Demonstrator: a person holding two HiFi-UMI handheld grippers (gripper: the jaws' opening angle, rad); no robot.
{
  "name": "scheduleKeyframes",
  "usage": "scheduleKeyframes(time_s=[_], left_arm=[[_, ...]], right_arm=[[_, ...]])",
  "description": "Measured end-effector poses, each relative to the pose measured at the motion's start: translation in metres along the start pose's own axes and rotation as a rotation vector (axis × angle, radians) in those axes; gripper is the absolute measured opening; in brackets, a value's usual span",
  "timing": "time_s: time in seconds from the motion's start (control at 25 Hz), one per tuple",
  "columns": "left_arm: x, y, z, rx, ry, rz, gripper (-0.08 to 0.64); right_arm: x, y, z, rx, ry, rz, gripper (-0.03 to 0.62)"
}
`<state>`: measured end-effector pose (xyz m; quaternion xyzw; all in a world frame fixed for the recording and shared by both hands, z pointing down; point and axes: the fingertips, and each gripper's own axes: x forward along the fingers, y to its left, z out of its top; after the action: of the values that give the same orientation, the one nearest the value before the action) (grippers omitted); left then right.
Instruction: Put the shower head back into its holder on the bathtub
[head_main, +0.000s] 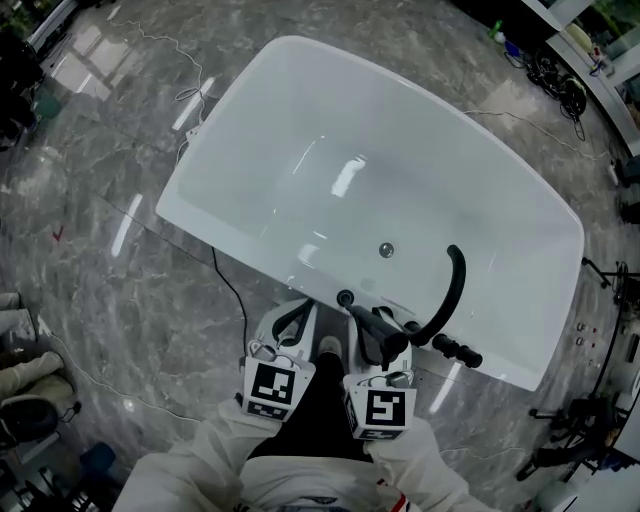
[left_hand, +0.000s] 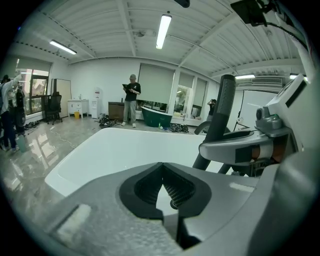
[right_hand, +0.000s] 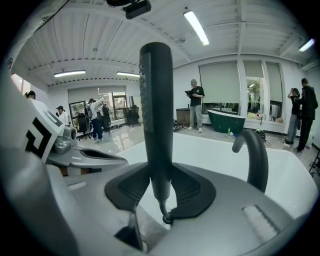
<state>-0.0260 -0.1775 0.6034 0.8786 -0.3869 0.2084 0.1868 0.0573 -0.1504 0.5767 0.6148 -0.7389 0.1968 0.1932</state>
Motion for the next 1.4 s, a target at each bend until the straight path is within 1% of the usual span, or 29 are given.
scheduleKeyframes(time_s=[0.16, 0.56, 1.0, 1.16, 1.4], left_arm=[[0.002, 0.000, -0.017, -0.016, 0.017, 0.008, 0.002], [0.006, -0.006, -0.040, -0.040, 0.041, -0.008, 0.002], [0.015, -0.012, -0.066, -0.045, 0.076, -0.038, 0.002], [0.019, -0.013, -0.071, -0.045, 0.088, -0.050, 0.002], [0.026, -0.012, -0.077, -0.044, 0.096, -0.054, 0.002]], right_arm=[[0.004, 0.001, -0.009, 0.003, 0.020, -0.015, 0.137], [0.013, 0.003, -0.042, 0.004, 0.042, -0.019, 0.137], [0.028, -0.004, -0.064, 0.031, 0.064, -0.073, 0.137], [0.035, -0.001, -0.074, 0.015, 0.059, -0.054, 0.137], [0.041, -0.006, -0.089, 0.016, 0.080, -0.061, 0.137]])
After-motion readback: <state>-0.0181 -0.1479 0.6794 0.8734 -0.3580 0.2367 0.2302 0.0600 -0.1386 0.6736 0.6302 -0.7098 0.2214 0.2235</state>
